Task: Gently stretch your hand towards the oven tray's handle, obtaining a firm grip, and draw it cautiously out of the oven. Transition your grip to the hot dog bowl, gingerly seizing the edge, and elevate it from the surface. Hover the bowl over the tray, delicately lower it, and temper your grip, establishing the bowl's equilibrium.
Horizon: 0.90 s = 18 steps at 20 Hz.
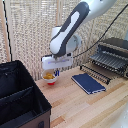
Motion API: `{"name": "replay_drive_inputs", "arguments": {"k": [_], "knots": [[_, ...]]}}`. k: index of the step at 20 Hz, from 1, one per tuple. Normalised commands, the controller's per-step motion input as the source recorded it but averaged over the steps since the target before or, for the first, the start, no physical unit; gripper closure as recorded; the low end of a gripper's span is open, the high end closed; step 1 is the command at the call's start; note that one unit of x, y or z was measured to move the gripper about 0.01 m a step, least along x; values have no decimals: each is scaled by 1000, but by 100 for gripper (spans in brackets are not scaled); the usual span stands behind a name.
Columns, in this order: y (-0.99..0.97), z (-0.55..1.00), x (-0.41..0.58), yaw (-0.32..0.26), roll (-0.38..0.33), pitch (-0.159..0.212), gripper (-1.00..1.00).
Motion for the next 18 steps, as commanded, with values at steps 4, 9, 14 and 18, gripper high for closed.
{"name": "replay_drive_inputs", "arguments": {"k": [4,9,14,18], "knots": [[59,587,446,-78,77,0,100],[0,755,421,-117,11,-40,100],[-229,946,288,-170,7,0,100],[-424,924,102,-187,55,61,100]]}}
